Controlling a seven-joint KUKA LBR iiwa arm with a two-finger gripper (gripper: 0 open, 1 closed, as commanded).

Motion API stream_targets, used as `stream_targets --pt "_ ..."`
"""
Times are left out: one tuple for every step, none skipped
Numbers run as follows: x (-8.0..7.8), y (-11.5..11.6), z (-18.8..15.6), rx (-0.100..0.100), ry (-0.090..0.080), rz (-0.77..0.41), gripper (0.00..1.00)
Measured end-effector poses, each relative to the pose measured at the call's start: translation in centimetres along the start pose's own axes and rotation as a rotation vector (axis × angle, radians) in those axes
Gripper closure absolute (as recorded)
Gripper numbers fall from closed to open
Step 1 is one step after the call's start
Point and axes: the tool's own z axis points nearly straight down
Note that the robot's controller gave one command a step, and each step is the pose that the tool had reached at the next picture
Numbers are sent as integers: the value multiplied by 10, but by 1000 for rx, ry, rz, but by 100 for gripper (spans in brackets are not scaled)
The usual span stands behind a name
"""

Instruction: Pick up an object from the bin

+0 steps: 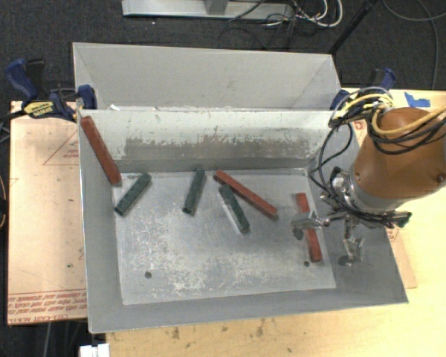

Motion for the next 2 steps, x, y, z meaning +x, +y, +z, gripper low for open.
stream_targets --pt "11 -13 60 -2 -2 -280 100" --pt "11 -13 60 -3 -2 -280 100"
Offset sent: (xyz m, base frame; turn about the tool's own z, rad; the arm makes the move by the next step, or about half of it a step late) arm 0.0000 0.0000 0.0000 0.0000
